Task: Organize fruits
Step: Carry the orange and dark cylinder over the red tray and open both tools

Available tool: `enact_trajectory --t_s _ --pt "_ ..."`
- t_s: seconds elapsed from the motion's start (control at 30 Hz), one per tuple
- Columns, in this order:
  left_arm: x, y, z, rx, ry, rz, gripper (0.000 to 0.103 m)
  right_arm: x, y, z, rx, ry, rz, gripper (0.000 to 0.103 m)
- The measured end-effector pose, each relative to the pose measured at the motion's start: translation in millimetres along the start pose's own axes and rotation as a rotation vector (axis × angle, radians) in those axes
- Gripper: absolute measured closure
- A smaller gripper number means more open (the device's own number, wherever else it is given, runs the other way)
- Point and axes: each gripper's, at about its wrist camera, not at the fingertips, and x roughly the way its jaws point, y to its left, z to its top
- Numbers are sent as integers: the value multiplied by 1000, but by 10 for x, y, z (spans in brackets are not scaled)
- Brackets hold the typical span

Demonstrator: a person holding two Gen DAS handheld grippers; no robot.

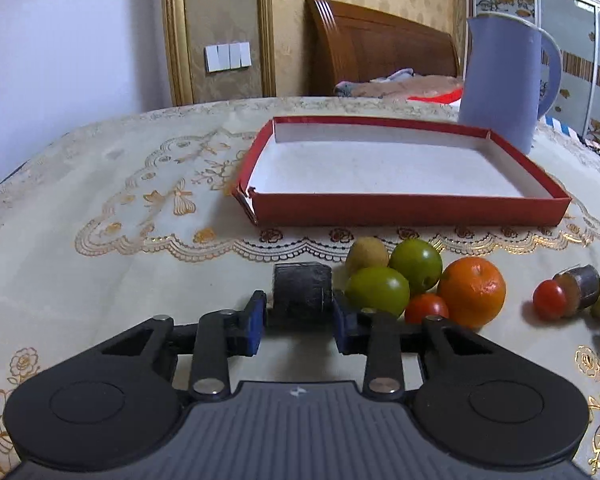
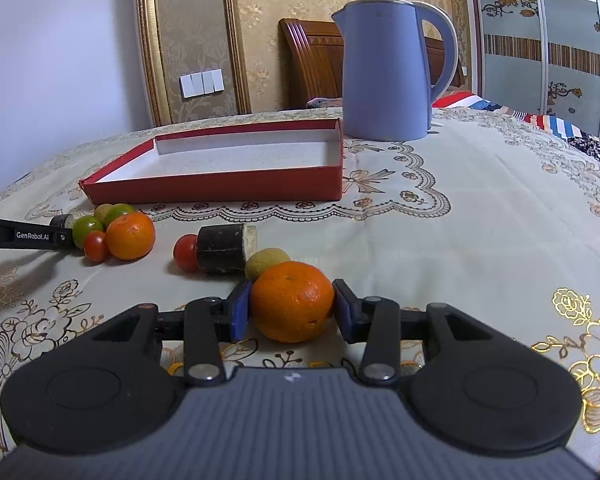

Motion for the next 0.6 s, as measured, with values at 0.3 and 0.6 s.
enact_trajectory --t_s 0.3,0.6 --pt "-57 23 -29 -13 -31 -17 71 -39 -8 -21 5 -21 -5 63" --pt "-242 -50 74 39 -73 -8 71 -92 54 163 -40 -63 -20 63"
